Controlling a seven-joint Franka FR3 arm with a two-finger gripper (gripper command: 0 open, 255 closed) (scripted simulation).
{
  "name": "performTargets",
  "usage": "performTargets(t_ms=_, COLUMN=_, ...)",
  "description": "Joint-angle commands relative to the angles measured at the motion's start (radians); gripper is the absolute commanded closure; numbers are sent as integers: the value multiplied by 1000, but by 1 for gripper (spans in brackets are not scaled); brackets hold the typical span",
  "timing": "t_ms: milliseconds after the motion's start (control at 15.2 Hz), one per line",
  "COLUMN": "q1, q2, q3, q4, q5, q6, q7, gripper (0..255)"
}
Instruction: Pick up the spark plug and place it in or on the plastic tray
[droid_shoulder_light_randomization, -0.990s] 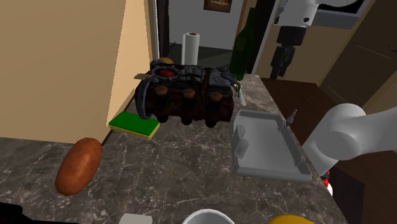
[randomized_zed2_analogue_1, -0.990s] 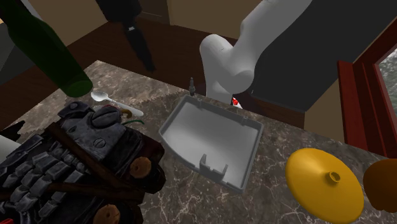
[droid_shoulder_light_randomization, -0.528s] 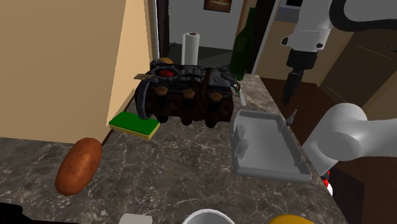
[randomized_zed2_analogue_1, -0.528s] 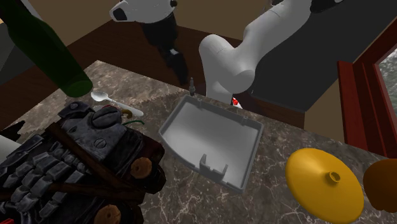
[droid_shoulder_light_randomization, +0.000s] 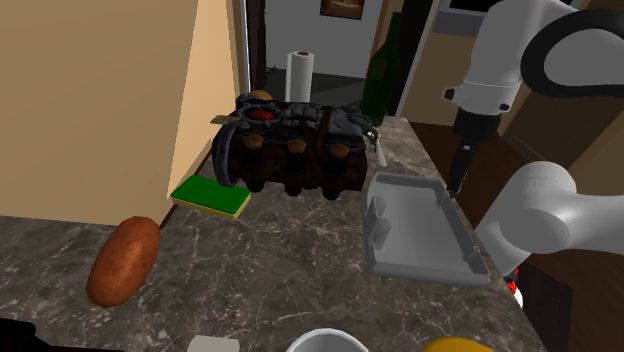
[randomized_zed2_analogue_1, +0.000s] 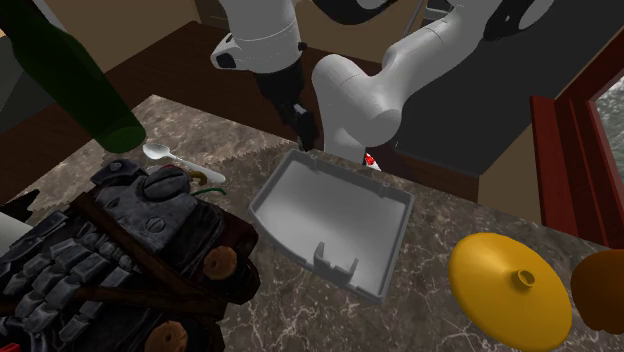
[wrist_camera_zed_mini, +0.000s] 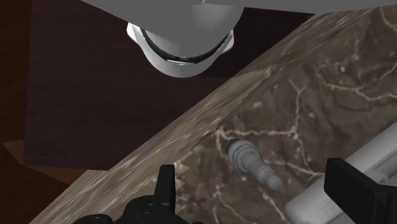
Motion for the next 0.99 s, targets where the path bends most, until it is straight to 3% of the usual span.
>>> performTargets(t_ms=0, q1=3, q2=-18, q3=5, q4=-31, q5=6, q6=13, q7=2, gripper=0)
performTargets(t_ms=528, q1=4, q2=-23, q3=6, q4=-40, q5=7, q6=17, q7=2, gripper=0)
performTargets(t_ms=594, q1=4, q2=-23, q3=6, q4=-40, q5=7, q6=17, q7=2, gripper=255)
performTargets(t_ms=924, q1=4, q2=-23, q3=6, q4=-40, q5=7, q6=17, q7=2, gripper=255)
